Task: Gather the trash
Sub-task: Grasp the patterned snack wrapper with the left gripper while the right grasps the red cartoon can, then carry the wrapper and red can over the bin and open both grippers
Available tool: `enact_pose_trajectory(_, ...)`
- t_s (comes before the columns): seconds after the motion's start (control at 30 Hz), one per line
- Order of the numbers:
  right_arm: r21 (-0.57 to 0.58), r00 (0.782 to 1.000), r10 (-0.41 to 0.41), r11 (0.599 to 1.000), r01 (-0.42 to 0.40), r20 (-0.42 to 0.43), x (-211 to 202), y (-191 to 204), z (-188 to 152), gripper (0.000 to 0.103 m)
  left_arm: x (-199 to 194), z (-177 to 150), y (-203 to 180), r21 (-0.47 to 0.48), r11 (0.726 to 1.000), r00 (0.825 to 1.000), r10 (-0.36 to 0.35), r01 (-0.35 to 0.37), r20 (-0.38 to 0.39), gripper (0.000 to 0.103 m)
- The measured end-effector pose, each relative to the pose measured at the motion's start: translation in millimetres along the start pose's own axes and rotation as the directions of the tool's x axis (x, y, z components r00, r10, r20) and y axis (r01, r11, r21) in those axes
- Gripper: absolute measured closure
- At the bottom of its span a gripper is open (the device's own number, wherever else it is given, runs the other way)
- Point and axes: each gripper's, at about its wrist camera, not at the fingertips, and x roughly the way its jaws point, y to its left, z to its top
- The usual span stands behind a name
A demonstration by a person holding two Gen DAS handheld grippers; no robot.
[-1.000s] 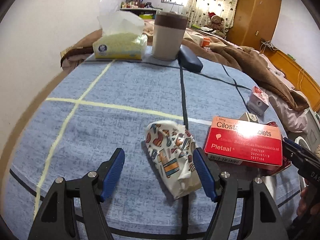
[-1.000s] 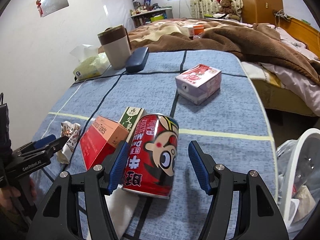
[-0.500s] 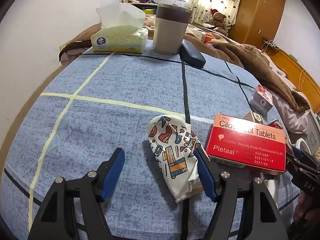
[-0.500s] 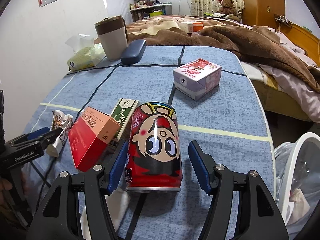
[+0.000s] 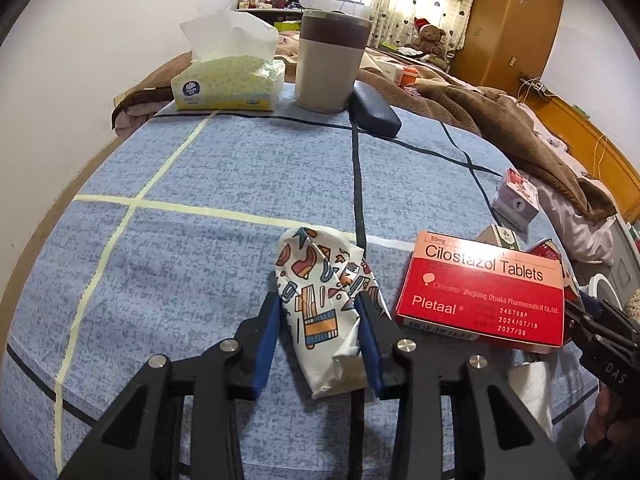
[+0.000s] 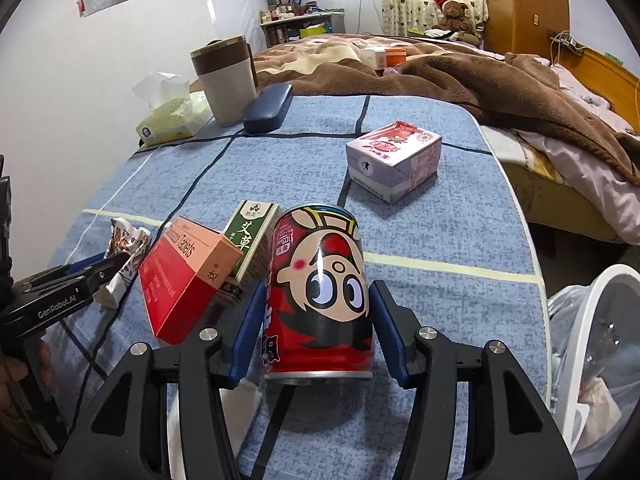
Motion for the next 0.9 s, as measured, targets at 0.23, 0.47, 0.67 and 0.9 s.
enact_pose_trajectory(0.23, 0.000, 1.000, 0.003, 1.000, -0.003, 0.008, -1.5, -0.3, -0.6, 0.049, -6.0, -2.7, 0.2, -0.006, 1.000, 1.000, -0.008, 0.008, 0.014, 0.067)
enact_pose_trajectory(0.47, 0.003, 1.000, 0.004, 1.000, -0.004, 0.030, -8.8, -1.2, -1.3, 0.049, -20.7, -4.1, -5.4, 0.005, 1.000, 0.999, -0.016, 0.016, 0.044, 0.067)
enact_pose_trajectory(0.67, 0.022, 0.998, 0.005, 1.000, -0.006, 0.057, -20.8, -5.3, -1.7, 0.049, -38.2, -5.4, -16.3, 0.025, 0.999, 0.997, -0.027, 0.025, 0.076, 0.067)
enact_pose_trajectory(0.9, 0.037, 0.996, -0.001, 0.999, -0.003, 0.094, -38.7, -12.0, -3.0, 0.049, -65.1, -3.6, -34.2, 0.066, 0.997, 0.990, -0.051, 0.043, 0.130, 0.067)
